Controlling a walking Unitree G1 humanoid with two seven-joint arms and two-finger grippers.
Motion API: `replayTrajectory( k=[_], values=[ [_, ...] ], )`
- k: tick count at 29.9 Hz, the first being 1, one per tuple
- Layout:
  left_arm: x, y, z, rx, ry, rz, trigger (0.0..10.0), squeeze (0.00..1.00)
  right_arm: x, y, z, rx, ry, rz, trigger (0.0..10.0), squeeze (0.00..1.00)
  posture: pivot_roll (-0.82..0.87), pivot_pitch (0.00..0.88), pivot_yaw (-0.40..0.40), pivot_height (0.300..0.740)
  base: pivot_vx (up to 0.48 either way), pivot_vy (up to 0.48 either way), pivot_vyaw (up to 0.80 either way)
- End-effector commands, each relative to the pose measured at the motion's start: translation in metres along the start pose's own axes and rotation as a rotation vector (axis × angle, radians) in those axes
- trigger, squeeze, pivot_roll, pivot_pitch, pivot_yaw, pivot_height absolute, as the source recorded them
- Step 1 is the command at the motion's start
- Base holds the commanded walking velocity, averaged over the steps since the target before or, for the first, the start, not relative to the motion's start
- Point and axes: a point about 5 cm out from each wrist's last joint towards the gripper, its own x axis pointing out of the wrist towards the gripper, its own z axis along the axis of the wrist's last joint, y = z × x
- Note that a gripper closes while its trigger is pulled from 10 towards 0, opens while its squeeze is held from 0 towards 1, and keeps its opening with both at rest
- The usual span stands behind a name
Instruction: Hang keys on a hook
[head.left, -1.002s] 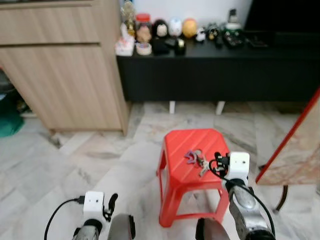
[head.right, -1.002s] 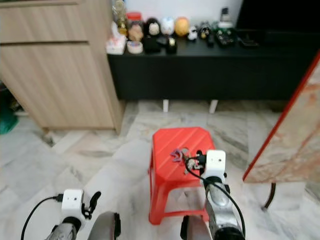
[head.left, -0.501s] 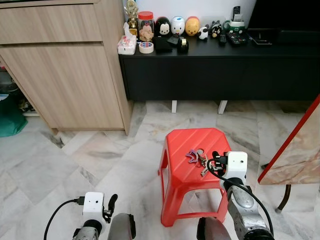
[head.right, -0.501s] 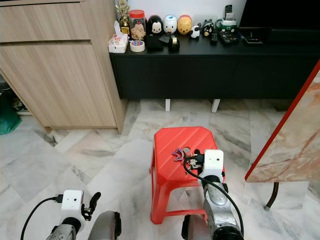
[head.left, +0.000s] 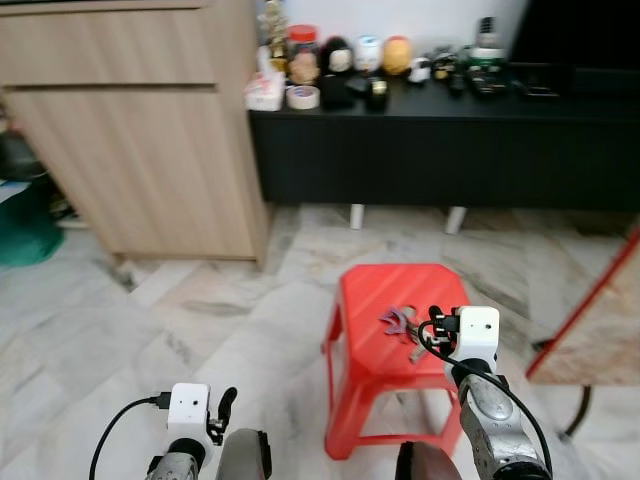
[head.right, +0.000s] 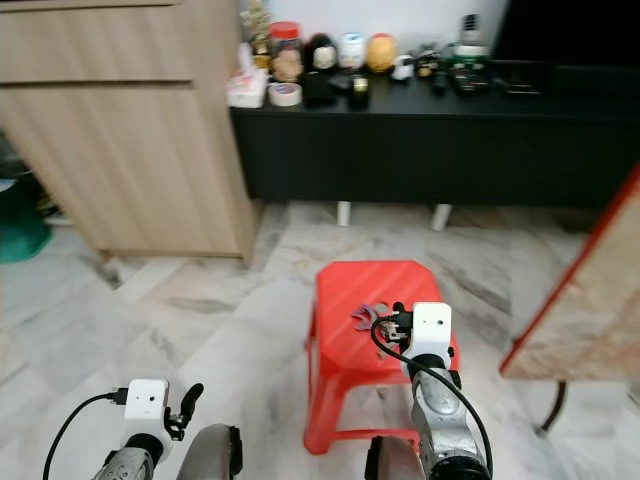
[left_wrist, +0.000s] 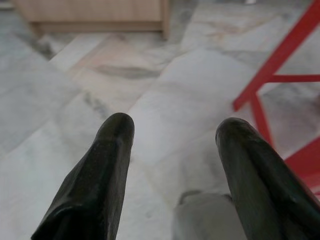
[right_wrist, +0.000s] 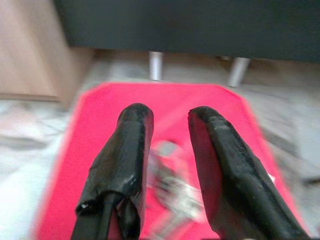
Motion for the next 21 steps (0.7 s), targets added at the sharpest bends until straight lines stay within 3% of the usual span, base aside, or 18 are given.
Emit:
replayTrajectory(
  k=[1, 15, 21],
  values=[
    [0.0, 0.0, -0.001, -0.01, 0.003, 0.0, 10.0, 0.0, -0.002, -0.004, -0.001, 0.003, 0.0, -0.01, 10.0, 0.0, 0.06, 0.047, -0.012, 0.605, 0.277, 0.0, 0.0],
    [-0.001, 0.0, -0.001, -0.007, 0.004, 0.002, 10.0, 0.0, -0.004, -0.006, -0.006, 0.0, 0.023, -0.016, 10.0, 0.0, 0.06, 0.054, -0.01, 0.605, 0.271, 0.0, 0.0],
    [-0.001, 0.0, -0.003, -0.002, 0.012, 0.001, 10.0, 0.0, -0.008, -0.009, -0.02, -0.041, 0.119, -0.037, 10.0, 0.0, 0.06, 0.056, -0.009, 0.605, 0.0, 0.0, 0.0]
  ],
)
